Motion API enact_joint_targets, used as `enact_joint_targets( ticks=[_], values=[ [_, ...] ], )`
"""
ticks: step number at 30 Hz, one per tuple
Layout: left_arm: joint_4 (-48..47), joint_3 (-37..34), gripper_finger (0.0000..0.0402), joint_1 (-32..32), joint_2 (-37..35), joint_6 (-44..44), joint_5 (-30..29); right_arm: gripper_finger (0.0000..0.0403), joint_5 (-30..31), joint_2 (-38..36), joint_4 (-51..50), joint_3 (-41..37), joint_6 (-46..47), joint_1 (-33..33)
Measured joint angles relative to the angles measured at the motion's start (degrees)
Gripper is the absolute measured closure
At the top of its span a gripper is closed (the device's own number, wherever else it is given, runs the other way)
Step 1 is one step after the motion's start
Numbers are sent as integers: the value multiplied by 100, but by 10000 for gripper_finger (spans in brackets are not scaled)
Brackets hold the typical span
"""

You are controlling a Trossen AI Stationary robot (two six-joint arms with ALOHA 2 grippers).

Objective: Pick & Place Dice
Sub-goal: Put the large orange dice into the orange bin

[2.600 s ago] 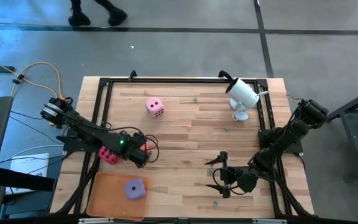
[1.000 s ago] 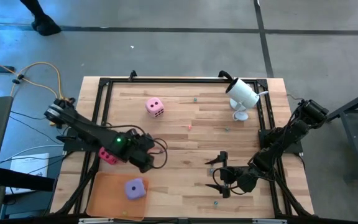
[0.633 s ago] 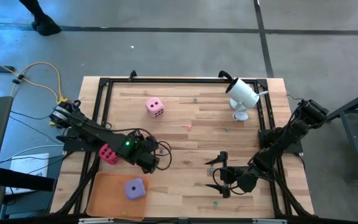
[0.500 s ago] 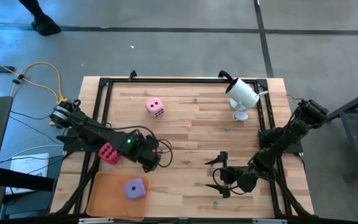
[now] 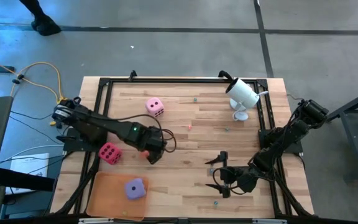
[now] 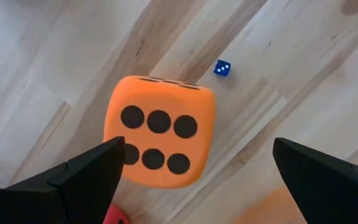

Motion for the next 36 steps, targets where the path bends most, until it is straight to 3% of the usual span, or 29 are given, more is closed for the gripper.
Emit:
enact_joint_targets(
  ticks=[2, 7, 9, 11, 15, 18, 25, 36],
  values=[
    [-1, 0, 4, 48, 0, 132, 67, 4, 372, 0, 99, -2, -10, -30],
    [-2, 0, 4, 96, 0, 99, 169, 4, 2131, -7, 121, -2, 187, -208],
    [-24, 0, 4, 96, -11, 159, 399, 4, 2549, -87, 118, -2, 281, -306],
    [-89, 0, 4, 97, -40, 334, 595, 4, 2325, -276, 112, -2, 263, -524],
    [-367, 0, 4, 194, -242, 681, 694, 4, 649, -753, 87, -2, 226, -1307],
    [-613, 0, 4, 330, -469, 854, 658, 4, -61, -952, -58, -2, -58, -1836],
    [-715, 2, 4, 636, -1025, 1292, 579, 4, -257, -1012, -122, -2, -537, -2423],
    [-577, 4, 4, 584, -1062, 1055, 464, 4, -403, -1012, -212, -2, -546, -2507]
  ],
)
